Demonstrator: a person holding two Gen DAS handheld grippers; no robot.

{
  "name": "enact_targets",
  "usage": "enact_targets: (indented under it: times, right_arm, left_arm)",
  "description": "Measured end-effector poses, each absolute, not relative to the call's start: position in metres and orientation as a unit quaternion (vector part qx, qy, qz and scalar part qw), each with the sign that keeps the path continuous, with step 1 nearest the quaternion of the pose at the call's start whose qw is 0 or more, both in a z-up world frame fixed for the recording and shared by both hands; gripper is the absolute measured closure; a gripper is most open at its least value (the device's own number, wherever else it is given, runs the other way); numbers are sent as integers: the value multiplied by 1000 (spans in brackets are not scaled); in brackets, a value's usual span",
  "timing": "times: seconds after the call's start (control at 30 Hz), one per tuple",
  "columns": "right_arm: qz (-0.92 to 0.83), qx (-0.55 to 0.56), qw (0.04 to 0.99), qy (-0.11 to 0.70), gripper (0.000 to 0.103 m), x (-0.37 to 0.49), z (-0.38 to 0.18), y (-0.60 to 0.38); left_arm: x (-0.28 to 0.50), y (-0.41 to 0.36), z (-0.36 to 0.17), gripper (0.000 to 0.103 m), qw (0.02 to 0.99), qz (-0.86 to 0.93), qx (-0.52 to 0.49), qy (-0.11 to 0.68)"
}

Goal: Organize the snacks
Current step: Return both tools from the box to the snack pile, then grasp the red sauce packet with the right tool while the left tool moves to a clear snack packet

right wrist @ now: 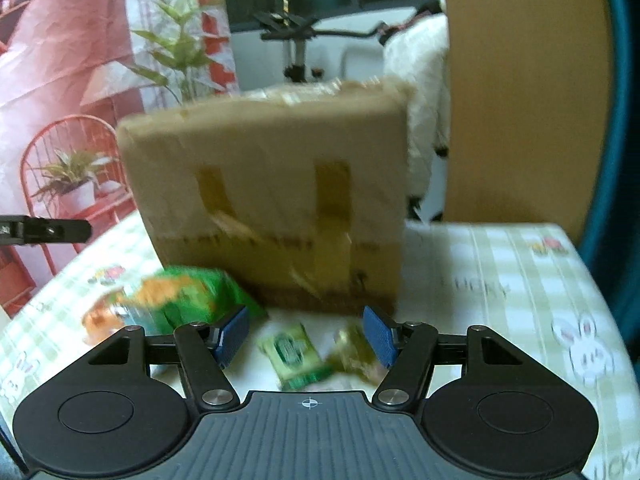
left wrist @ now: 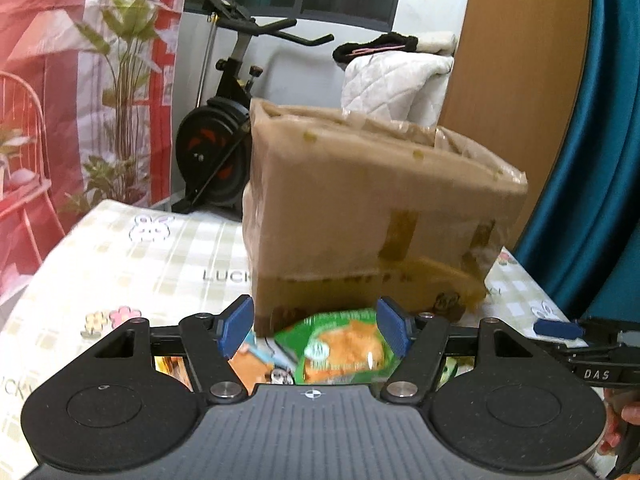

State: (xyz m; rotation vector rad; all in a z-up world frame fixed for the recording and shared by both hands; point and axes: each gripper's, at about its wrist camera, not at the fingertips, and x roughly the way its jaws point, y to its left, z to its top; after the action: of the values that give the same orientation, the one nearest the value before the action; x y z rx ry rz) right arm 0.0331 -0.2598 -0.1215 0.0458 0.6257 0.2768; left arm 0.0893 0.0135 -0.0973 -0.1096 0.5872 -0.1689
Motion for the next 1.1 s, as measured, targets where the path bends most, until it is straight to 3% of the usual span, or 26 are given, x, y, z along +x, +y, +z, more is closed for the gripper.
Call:
enact_targets:
  times: [0.4,0.57,0.97,1.1]
  right_arm:
    - [92,21,925,367,43,7,-187,-277]
    - [99,-40,919,380,28,16,-194,-274]
    - [107,-52,912,394,28,22,-211,-278]
    - [116,-48,913,388,38,24,-211,-279]
  left_arm:
    - [79,11,-129,33,940,-93,-62,321]
    - [77,7,-135,34,938,-97,-58,328]
    - [73,-22,-135,34,936,-140,-34,321]
    - [73,-32,-134,39,934,-156,-30,320]
